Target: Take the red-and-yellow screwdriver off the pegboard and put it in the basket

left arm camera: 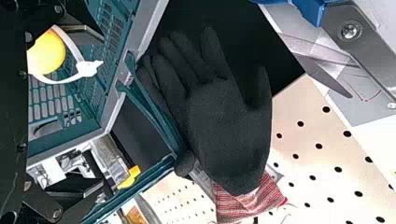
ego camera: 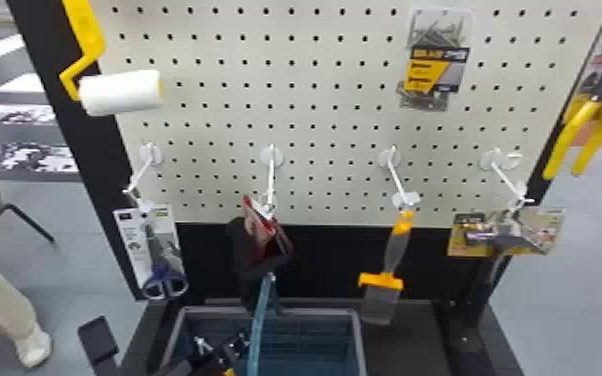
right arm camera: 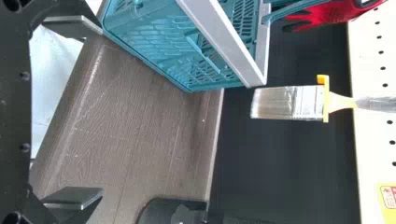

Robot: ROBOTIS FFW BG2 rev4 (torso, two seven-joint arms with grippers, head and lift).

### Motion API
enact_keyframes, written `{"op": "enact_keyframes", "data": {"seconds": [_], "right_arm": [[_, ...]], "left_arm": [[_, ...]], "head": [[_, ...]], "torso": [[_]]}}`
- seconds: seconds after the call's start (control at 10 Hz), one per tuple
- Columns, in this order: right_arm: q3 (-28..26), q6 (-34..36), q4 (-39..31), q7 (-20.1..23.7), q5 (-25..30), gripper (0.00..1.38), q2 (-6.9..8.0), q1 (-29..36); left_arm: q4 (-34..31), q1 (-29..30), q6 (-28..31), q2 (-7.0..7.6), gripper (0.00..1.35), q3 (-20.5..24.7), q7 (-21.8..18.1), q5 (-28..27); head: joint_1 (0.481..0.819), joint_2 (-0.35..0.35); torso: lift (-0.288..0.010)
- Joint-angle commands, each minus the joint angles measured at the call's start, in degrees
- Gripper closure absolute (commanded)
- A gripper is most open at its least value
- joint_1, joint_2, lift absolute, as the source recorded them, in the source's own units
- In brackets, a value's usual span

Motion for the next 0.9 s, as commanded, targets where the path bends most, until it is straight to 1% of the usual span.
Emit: {"op": "enact_keyframes", "data": {"seconds": [0.0, 0.8], "right_arm": [[0.00, 0.00, 0.23, 0.00, -0.24, 0.10, 0.02, -0.06], [0.00, -0.09, 0.37, 0.09, -0.15, 0.10, 0.02, -0.31]], "left_arm": [[0.00, -0.02, 0.00, 0.00, 0.21, -0.12, -0.07, 0.02], [0.00, -0.14, 0.00, -0.26, 0.21, -0.03, -0.07, 0.02]], "head": [[0.549, 0.000], [0.549, 0.000]], "torso": [[-0.100], [-0.100]]}}
